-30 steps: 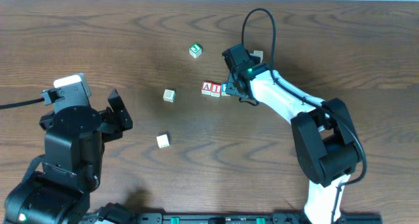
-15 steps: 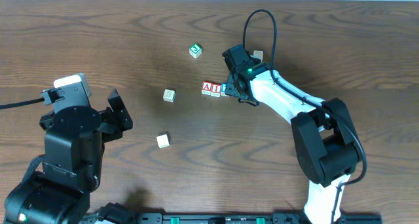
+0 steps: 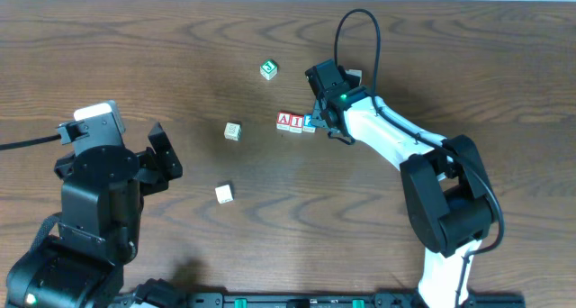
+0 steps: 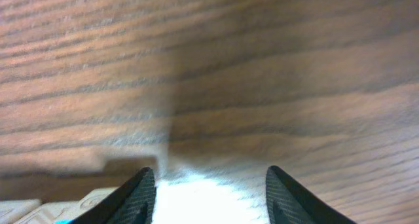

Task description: Spell out Ai2

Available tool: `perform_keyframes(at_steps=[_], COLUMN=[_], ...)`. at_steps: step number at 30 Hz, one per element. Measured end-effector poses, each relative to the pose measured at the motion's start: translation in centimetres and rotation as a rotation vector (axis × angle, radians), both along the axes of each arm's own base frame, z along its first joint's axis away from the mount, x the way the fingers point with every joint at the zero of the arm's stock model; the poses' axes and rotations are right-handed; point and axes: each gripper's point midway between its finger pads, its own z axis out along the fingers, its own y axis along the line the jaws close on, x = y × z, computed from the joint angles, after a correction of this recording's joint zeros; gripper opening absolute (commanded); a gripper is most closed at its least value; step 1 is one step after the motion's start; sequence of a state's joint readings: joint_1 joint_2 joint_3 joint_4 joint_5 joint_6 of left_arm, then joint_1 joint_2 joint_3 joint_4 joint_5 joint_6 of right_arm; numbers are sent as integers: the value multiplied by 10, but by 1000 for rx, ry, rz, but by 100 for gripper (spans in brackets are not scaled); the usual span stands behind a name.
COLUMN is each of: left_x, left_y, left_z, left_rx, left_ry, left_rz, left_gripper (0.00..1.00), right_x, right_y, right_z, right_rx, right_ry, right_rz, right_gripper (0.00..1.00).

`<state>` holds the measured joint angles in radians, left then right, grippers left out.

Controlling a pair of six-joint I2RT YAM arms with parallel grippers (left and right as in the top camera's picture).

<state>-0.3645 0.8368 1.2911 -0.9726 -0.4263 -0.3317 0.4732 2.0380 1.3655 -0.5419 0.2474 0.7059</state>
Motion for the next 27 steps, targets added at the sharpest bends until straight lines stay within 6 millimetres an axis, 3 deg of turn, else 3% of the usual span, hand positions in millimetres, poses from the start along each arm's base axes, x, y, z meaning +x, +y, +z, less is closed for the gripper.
perform_keyframes(at_steps=[6,13,15,27], left_x=[0,0,0,0], left_y=[0,0,0,0], left_z=[0,0,0,0], left_rx=[0,0,0,0], left_ry=[0,0,0,0], left_rz=[0,0,0,0], left_gripper=[95,95,96,95], right_x=[9,24,26,29], right_y=[-19,-25,-21,-7], right_z=[13,76,80,31], right_rx=[-91,-67,-48,-30], right_ry=[-44,-183,-196,-126], right_rz=[23,76,96,127], right_gripper=[58,57,56,55])
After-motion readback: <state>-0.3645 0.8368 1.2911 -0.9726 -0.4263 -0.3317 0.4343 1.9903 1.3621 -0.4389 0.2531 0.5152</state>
